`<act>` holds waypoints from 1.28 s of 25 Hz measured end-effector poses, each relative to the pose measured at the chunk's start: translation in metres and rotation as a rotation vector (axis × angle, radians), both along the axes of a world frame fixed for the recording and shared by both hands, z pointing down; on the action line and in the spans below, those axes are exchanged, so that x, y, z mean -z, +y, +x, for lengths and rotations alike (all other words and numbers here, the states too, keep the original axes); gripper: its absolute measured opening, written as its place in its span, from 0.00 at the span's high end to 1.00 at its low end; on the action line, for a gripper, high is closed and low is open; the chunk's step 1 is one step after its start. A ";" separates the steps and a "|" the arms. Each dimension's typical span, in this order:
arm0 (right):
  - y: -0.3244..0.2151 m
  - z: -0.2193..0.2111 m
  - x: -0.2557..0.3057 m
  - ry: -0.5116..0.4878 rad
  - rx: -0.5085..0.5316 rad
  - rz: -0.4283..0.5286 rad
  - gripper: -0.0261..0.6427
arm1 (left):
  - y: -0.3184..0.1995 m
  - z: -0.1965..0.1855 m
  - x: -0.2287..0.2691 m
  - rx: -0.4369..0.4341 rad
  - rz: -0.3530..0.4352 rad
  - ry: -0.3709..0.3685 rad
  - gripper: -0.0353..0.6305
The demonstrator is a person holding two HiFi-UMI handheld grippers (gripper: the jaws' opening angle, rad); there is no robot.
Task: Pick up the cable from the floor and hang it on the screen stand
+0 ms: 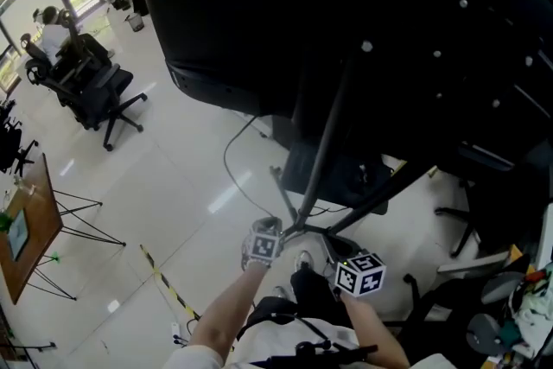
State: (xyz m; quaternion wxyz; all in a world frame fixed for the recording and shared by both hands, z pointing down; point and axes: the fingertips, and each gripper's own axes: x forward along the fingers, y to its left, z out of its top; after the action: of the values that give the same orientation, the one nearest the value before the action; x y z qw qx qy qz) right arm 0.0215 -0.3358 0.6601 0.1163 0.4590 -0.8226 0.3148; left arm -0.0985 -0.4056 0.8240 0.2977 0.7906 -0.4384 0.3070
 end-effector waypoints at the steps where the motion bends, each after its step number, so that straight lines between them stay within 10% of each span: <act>1: 0.008 0.003 0.003 0.002 -0.014 0.002 0.96 | 0.006 0.002 0.009 -0.010 0.006 0.007 0.92; 13: 0.058 0.057 0.017 0.014 -0.131 0.023 0.96 | 0.037 0.055 0.115 -0.124 0.084 0.092 0.92; 32: 0.130 0.088 0.032 -0.027 0.011 0.065 0.96 | 0.101 0.124 0.288 -0.182 0.314 0.182 0.92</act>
State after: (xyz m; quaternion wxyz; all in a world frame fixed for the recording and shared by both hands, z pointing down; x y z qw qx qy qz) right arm 0.1091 -0.2056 0.6278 0.0917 0.4538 -0.8364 0.2933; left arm 0.0254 -0.3050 0.5365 0.1800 0.8882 -0.3788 0.1876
